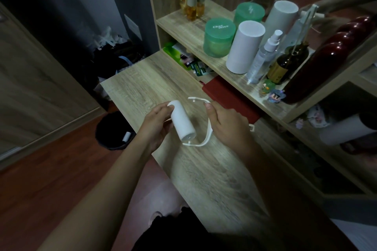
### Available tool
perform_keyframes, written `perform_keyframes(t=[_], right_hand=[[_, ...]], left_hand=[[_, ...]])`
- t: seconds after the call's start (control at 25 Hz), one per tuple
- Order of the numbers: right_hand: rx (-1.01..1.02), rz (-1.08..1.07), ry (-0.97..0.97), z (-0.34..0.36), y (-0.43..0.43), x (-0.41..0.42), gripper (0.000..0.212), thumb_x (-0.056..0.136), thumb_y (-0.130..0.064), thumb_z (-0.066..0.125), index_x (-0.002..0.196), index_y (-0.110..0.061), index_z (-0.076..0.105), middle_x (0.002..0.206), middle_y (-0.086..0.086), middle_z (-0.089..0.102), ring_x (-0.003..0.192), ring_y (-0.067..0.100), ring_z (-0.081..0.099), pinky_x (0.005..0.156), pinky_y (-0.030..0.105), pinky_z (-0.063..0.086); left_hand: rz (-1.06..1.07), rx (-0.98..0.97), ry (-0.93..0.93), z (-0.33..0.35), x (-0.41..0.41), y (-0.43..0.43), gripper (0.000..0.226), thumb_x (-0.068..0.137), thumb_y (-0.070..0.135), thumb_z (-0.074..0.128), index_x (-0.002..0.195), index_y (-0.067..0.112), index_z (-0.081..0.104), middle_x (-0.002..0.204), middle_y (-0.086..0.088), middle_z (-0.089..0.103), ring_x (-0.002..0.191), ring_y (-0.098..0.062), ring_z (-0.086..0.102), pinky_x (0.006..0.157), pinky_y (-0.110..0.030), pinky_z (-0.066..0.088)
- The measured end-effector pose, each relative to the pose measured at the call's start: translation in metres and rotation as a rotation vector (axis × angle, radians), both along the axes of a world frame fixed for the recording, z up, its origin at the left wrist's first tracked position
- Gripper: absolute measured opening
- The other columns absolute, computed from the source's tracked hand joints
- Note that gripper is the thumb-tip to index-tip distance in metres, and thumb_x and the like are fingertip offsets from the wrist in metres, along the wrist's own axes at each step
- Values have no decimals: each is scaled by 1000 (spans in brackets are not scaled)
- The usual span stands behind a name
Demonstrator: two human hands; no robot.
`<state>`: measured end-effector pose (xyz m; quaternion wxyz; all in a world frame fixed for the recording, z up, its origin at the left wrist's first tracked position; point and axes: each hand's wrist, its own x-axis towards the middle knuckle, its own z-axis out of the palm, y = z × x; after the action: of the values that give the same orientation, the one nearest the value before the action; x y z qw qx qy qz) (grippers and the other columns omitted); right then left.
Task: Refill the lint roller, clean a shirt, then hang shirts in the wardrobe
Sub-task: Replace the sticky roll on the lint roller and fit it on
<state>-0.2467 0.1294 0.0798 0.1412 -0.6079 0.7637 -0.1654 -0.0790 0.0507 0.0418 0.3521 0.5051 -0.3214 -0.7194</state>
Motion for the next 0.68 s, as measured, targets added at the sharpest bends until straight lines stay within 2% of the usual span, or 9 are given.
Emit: perform_keyframes(t=[0.24,0.48,0.68], right_hand=[[23,39,-25,-1,-5,1,42,99,-42,21,116,-23,54,69,-5,51,65,16,43,65,29,30],[24,49,-121,-4,-5,0,41,99,-42,23,111,-24,58,58,-9,49,61,14,51,59,27,32],[-3,32,-141,-3,-6,0,40,99,-41,25,107,-24,60,54,-9,46,53,0,42,52,20,27]], left_hand=[[-53,-68,19,1,0,4,13,90,12,56,94,19,66,88,-2,66,81,-14,60,76,-27,49],[-121,-96,13,1,2,6,15,91,14,55,98,20,67,91,-1,68,86,-16,62,81,-29,49],[-128,-76,34,2,3,7,16,92,15,53,100,19,66,96,-3,67,88,-17,61,81,-30,50]])
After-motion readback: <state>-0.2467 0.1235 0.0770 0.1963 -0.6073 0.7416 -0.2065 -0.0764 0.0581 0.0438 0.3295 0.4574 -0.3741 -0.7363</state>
